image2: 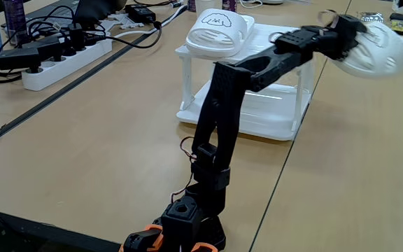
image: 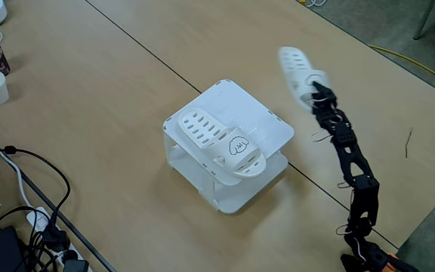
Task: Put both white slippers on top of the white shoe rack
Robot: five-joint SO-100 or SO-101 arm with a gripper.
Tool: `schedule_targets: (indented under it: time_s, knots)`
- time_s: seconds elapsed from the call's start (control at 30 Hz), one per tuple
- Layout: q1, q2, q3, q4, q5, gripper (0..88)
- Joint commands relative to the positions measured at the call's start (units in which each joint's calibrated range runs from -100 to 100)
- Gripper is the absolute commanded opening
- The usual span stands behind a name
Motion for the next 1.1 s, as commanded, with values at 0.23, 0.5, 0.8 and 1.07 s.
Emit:
schedule_targets:
  time_s: [0.23, 0.5, 0.8, 1.07]
  knots:
    - [-9.4, -10.4, -6.5, 0.8, 0.4, 0.8]
    - [-14.0, -12.5, -5.8, 4.0, 0.4, 0.8]
    - [-18.0, -15.2, -4.8, 7.0, 0.4, 0.8]
    - [-18.0, -21.0, 6.6, 7.2, 0.4, 0.8]
